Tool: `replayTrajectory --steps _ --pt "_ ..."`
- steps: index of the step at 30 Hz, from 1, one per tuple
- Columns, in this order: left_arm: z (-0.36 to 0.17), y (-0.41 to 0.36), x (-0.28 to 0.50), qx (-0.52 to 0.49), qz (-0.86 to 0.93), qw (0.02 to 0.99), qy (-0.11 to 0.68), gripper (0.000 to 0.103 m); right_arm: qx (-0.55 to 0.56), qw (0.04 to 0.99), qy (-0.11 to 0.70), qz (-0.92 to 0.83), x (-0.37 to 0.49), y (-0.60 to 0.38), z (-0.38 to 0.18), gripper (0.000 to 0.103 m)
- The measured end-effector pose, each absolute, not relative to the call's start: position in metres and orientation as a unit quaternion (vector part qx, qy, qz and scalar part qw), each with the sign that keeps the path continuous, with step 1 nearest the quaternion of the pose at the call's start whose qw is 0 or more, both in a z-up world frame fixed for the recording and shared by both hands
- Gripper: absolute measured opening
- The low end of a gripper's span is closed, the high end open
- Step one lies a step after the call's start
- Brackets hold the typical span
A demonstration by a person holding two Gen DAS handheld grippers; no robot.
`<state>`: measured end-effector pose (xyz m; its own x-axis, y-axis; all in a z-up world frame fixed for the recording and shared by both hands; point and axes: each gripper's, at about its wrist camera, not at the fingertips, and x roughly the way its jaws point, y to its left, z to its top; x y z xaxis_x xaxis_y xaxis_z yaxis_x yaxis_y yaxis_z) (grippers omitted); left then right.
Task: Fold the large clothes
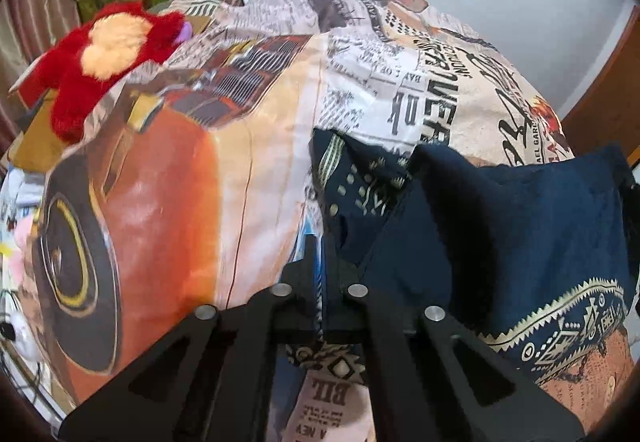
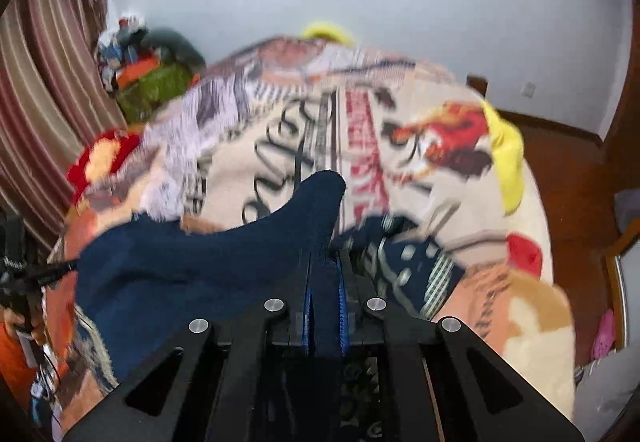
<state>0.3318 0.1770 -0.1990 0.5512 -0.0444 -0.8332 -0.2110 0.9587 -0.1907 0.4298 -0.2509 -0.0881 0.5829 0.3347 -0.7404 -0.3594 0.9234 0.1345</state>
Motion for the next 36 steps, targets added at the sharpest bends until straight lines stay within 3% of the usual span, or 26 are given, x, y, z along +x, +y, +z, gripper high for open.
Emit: replayTrajectory --steps 1,3,4,5,6,11,15,18,19,22,30,36 --pt "-0.197 0.175 0.338 -0.136 0.042 0.872 0.469 0.003 -0.015 0.892 0.408 0.193 0.431 -0.252 -0.084 0.007" --pt "-0.199 0.171 0.35 -0.137 0.023 0.869 0.476 0.02 -0.021 0.898 0.398 0.187 0.437 -0.252 -0.076 0.007" --pt "-0.202 0.168 0.36 -0.14 0.011 0.865 0.482 0.037 -0.025 0.898 0.399 0.184 0.439 -0.251 -0.075 0.007" --pt "-0.206 0.165 0.368 -0.144 0.002 0.862 0.486 0.047 -0.026 0.898 0.4 0.18 0.442 -0.251 -0.077 0.007" --pt "-0.21 0.162 0.374 -0.146 -0.003 0.859 0.49 0.049 -0.026 0.896 0.408 0.175 0.447 -0.252 -0.081 0.007" --pt "-0.245 0.147 0.413 -0.185 -0.05 0.821 0.539 0.049 -0.037 0.873 0.463 0.146 0.459 -0.258 -0.125 0.007" --pt "-0.252 0.145 0.421 -0.227 -0.074 0.813 0.531 0.046 -0.038 0.863 0.483 0.141 0.458 -0.265 -0.151 0.008" --pt "-0.243 0.133 0.417 -0.205 -0.095 0.828 0.513 0.024 -0.034 0.864 0.48 0.144 0.456 -0.266 -0.151 0.008" --pt "-0.241 0.129 0.416 -0.191 -0.096 0.832 0.511 0.012 -0.032 0.865 0.48 0.146 0.456 -0.266 -0.15 0.008" --pt "-0.225 0.12 0.404 -0.155 -0.073 0.851 0.496 0.002 -0.032 0.868 0.473 0.149 0.453 -0.265 -0.146 0.008" --pt "-0.152 0.146 0.367 -0.123 0.004 0.908 0.401 0.002 -0.039 0.898 0.405 0.165 0.432 -0.26 -0.101 0.008" --pt "-0.182 0.16 0.385 -0.104 0.045 0.887 0.448 0.002 -0.037 0.9 0.406 0.153 0.443 -0.261 -0.099 0.008"
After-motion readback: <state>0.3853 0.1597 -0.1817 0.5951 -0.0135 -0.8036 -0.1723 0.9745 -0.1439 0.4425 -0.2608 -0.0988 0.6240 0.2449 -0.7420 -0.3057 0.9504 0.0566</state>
